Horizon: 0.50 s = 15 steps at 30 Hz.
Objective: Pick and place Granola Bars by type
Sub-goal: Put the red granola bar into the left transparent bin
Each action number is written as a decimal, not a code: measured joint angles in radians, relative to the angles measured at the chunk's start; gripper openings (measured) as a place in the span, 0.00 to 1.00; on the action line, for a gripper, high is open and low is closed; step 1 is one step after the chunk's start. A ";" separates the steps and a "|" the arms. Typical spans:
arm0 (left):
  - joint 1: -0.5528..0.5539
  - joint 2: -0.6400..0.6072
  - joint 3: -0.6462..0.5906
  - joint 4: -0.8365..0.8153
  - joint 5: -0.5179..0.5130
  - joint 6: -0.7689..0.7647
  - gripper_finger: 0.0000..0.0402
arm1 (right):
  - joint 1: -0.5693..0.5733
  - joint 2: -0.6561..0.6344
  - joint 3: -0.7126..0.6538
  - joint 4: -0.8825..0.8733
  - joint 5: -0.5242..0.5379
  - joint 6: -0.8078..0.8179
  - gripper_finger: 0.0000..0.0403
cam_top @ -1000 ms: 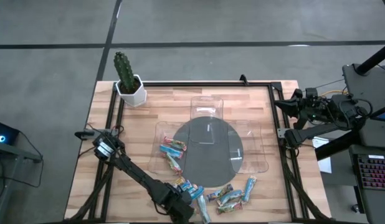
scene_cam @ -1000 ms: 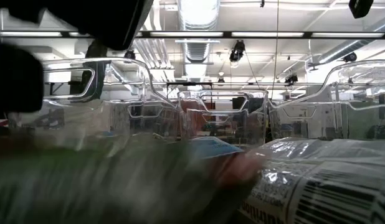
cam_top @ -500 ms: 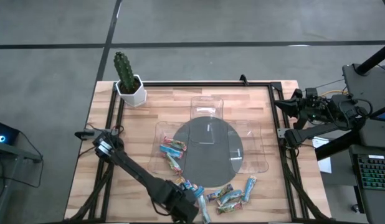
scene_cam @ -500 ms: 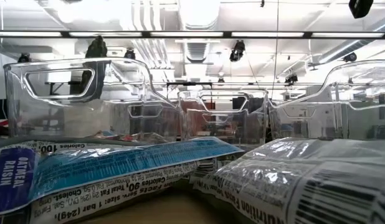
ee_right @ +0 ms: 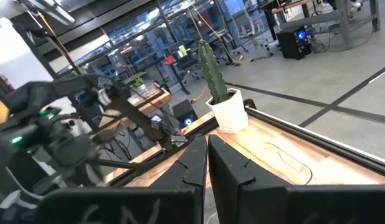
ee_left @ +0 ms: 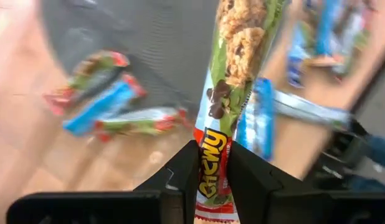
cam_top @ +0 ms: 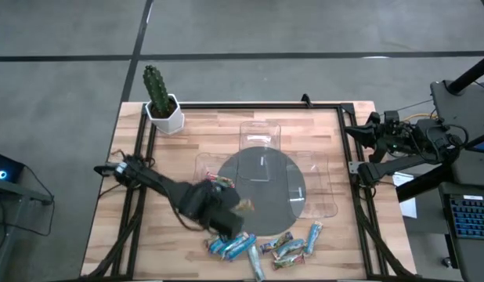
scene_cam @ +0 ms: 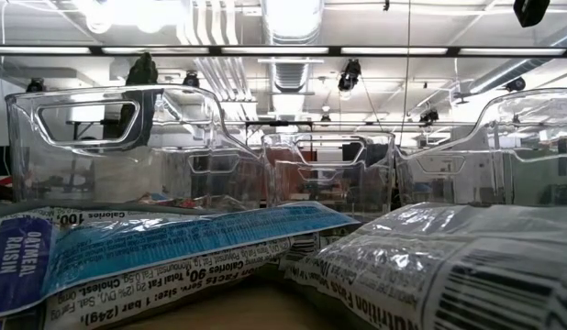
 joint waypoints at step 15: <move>0.258 -0.283 -0.617 0.071 -0.013 0.086 0.16 | 0.000 0.002 0.000 -0.006 -0.001 -0.004 0.02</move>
